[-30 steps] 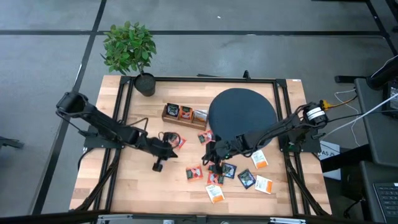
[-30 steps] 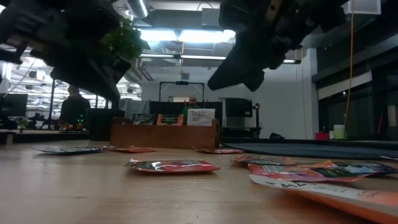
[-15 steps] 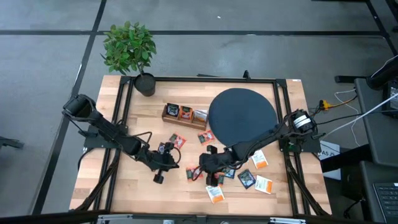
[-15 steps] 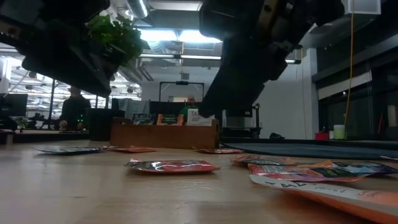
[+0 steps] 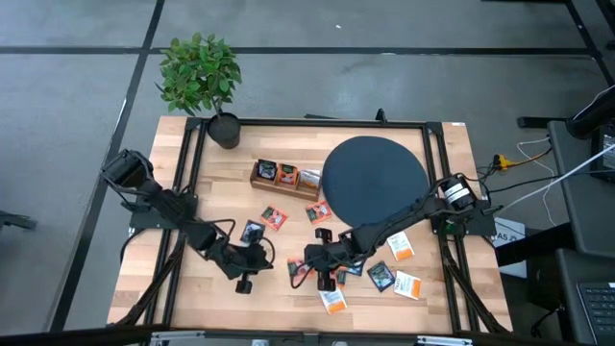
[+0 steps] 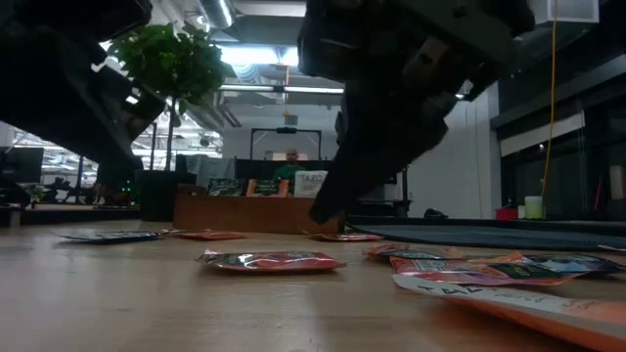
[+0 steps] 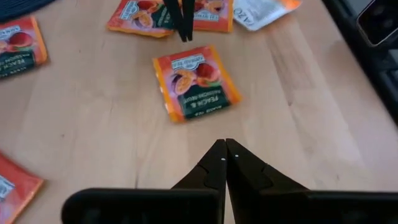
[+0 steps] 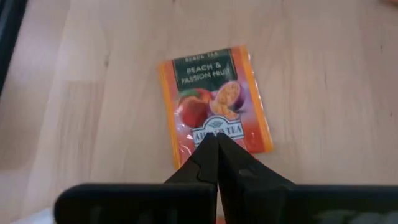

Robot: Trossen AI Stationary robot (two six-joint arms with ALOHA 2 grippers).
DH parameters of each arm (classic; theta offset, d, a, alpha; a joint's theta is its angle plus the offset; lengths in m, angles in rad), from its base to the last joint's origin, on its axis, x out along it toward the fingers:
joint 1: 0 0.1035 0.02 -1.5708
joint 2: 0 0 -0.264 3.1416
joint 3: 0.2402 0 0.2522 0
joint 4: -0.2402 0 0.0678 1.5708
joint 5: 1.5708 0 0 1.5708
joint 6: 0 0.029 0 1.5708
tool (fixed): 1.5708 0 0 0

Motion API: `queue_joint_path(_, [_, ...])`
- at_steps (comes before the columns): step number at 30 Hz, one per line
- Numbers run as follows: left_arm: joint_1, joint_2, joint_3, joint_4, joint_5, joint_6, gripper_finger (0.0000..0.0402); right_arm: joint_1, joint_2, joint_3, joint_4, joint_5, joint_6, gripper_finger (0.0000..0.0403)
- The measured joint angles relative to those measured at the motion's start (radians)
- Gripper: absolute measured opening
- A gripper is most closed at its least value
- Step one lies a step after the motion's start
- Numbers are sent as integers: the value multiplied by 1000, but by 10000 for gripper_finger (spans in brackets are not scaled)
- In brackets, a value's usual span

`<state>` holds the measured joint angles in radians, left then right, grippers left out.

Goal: Pick & Place Tea
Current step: Put the orange tea bag into the middle section of the wooden organizer

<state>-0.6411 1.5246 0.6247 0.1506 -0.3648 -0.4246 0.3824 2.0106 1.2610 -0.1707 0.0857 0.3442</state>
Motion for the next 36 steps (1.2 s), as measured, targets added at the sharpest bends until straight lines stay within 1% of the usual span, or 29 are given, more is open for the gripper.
queue_joint_path(6, [0,4,0,12,-2,-77,7,-8,-1,0,2,11,-40,3])
queue_joint_path(11, [0,4,0,13,-1,-92,2,-13,-1,-12,-4,25,-41,3])
queue_joint_path(14, [1,4,0,15,-11,-113,2,-13,5,-24,23,25,-41,3])
queue_joint_path(23, [1,4,0,27,-11,-136,16,-13,10,-25,35,26,-40,3])
queue_joint_path(28, [1,4,0,27,-12,-139,17,-13,10,-25,37,26,-39,3])
queue_joint_path(36, [2,4,0,34,-11,-139,18,-13,49,-24,59,23,-34,3])
